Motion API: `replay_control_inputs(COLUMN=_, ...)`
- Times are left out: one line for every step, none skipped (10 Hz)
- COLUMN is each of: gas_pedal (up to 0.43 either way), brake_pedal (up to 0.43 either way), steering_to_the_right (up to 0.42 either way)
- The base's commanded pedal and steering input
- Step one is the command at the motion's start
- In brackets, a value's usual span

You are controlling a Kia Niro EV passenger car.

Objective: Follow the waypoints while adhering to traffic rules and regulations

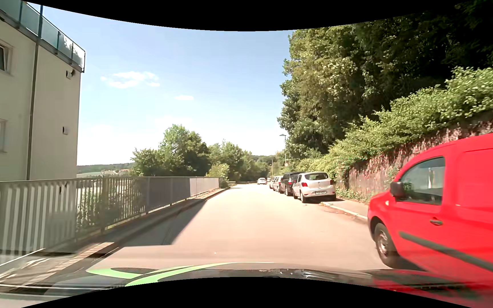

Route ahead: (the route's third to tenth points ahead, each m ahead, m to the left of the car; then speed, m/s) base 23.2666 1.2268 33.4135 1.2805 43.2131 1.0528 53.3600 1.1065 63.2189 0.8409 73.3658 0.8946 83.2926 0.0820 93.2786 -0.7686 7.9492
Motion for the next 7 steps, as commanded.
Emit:
replay_control_inputs(gas_pedal=0.098, brake_pedal=0.0, steering_to_the_right=-0.001)
replay_control_inputs(gas_pedal=0.098, brake_pedal=0.0, steering_to_the_right=0.0)
replay_control_inputs(gas_pedal=0.098, brake_pedal=0.0, steering_to_the_right=0.0)
replay_control_inputs(gas_pedal=0.098, brake_pedal=0.0, steering_to_the_right=0.0)
replay_control_inputs(gas_pedal=0.098, brake_pedal=0.0, steering_to_the_right=0.0)
replay_control_inputs(gas_pedal=0.098, brake_pedal=0.0, steering_to_the_right=0.0)
replay_control_inputs(gas_pedal=0.098, brake_pedal=0.0, steering_to_the_right=0.0)
